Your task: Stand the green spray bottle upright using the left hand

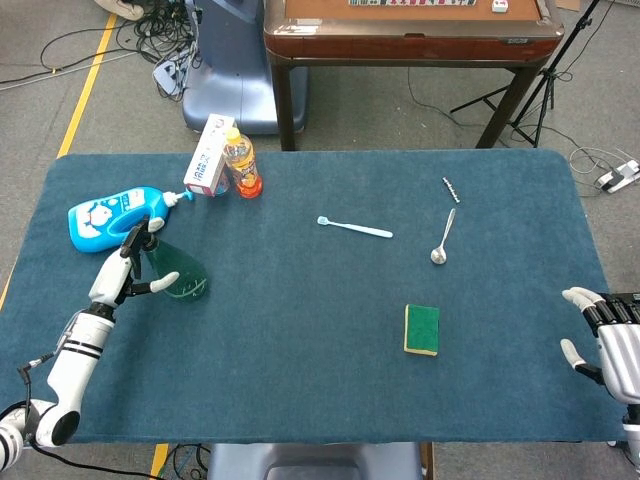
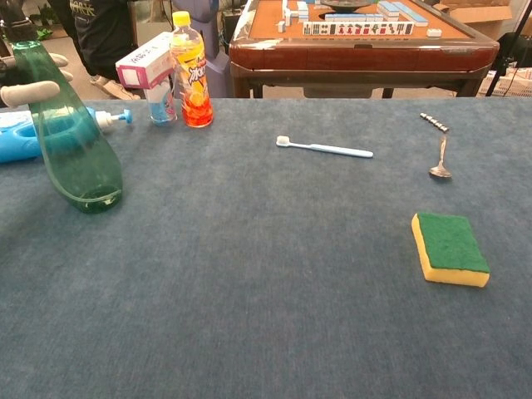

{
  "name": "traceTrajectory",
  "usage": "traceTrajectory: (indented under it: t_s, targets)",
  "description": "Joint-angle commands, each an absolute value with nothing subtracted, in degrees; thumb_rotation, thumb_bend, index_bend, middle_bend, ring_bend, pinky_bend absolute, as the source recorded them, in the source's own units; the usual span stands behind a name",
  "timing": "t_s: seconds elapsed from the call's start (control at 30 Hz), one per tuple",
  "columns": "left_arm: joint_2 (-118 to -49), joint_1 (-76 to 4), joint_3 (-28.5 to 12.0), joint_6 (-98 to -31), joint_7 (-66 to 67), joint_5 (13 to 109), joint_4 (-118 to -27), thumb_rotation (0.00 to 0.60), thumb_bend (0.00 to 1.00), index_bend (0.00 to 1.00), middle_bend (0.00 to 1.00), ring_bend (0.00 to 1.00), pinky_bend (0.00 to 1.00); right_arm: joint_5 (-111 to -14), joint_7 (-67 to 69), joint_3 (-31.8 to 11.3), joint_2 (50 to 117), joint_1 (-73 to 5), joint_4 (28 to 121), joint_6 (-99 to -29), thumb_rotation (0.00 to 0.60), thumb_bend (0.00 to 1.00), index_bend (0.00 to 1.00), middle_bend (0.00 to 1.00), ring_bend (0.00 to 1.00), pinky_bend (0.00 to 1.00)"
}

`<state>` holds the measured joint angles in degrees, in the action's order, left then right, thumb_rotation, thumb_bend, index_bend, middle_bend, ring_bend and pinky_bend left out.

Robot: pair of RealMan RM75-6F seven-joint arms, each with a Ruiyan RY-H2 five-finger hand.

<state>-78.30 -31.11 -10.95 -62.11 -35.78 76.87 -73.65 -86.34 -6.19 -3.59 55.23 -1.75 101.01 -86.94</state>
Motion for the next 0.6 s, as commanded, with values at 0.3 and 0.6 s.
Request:
traceTrajectory:
  t_s: [0.3,0.6]
  targets:
    - [-71.9,-27.7,-8.8,-62.7,-27.4,75.6,-78.9,0.280,0.06,0.07,0.09,0.00,0.00,-86.1,-5.9,-3.8,55.2,-2.2,100.7,-86.4,0.600,0.30,0.23,0.24,0.19,0.23]
    - [-66.6,-21.9,-7.3,-68.5,-17.5,73.2,-84.7,0.521,0.11,0.09,0.09,0.00,0.00,-86.4,-4.3,-3.5,54.8,-2.5,100.3,-85.5,0.600,0.30,0.23,0.24,0.19,0.23]
